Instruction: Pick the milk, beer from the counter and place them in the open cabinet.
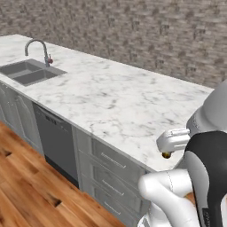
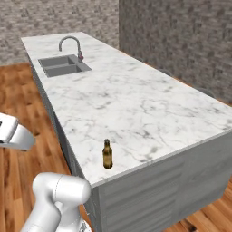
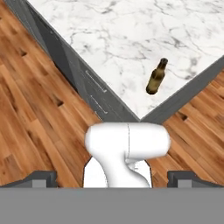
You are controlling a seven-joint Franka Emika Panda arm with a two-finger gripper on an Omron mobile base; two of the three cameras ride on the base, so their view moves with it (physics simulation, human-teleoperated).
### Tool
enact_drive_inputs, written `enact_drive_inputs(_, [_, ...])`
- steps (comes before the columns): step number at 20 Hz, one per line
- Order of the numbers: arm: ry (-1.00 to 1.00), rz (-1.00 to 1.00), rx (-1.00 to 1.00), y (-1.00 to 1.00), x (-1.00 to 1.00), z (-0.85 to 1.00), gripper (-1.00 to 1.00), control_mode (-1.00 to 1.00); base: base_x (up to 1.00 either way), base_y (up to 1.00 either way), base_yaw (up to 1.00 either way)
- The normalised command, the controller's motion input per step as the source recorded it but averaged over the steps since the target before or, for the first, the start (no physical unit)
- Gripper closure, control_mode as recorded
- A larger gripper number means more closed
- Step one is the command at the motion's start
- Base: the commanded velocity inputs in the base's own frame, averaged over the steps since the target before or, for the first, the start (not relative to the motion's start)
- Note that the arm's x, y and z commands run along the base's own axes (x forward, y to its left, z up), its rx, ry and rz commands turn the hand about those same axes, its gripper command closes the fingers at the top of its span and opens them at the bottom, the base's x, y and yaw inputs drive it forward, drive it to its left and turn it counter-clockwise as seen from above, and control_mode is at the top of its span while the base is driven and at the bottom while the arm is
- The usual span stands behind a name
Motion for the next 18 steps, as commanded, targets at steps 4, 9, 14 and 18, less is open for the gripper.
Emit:
enact_drive_inputs(4, [0.2,0.11,0.01,-0.64,0.95,0.03,-1.0,-1.0,0.0,0.0,0.0])
enact_drive_inputs(9, [0.13,0.16,0.0,-0.34,0.6,0.35,-1.0,-1.0,0.0,0.0,0.0])
enact_drive_inputs(14, [0.03,0.17,0.01,-0.38,0.27,0.22,-1.0,-1.0,0.0,0.0,0.0])
enact_drive_inputs(18, [-0.07,0.18,0.14,-0.78,0.32,0.0,-1.0,-1.0,0.0,0.0,0.0])
